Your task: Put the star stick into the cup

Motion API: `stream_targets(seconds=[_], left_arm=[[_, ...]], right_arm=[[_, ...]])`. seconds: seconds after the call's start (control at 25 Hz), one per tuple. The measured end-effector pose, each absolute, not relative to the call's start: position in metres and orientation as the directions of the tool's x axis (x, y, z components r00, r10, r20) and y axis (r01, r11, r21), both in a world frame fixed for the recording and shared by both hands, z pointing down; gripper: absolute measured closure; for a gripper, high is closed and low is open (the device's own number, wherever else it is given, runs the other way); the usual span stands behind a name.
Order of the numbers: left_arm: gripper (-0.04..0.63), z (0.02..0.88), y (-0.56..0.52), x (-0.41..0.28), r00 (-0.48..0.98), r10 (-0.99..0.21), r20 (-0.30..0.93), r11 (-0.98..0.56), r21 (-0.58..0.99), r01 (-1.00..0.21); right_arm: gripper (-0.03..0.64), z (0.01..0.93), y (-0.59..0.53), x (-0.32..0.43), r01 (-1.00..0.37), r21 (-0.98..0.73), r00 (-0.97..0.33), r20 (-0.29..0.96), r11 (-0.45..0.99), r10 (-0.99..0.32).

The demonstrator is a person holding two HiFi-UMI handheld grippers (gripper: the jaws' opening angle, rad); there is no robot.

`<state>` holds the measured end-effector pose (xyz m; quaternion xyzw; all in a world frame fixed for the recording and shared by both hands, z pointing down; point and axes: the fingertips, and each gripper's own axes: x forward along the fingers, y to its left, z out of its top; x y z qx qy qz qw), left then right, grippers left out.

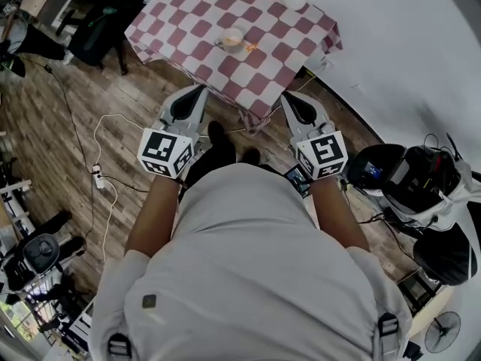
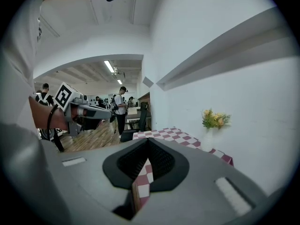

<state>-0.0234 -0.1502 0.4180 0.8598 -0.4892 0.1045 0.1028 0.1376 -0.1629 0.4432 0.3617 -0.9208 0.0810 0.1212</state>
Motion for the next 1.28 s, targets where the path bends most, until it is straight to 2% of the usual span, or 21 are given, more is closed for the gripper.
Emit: stream_targets(seconds=[0.36,0.72,1.28], left_arm=[[0.591,0.409,-0.124,-0.058,0.486,-0.831,0.272,-0.488,0.062,-0.870],[0.591,0.400,-0.080,-0.093,0.589,-0.769,0.249,-0.597,0.047,-0.801],[0.591,0.375,0.003,-0.166,0.649,-0.744,0.155,-0.646,0.081,-0.759]], right_arm=[[0.607,0.442,-0.139,0.110,-0.674,-0.048,-0.715,0.296,0.738,-0.634],[0.607,0.432,-0.094,0.064,-0.714,-0.012,-0.669,0.308,0.700,-0.677],[0.607,0.420,0.015,-0.012,-0.732,0.035,-0.643,0.295,0.680,-0.707]])
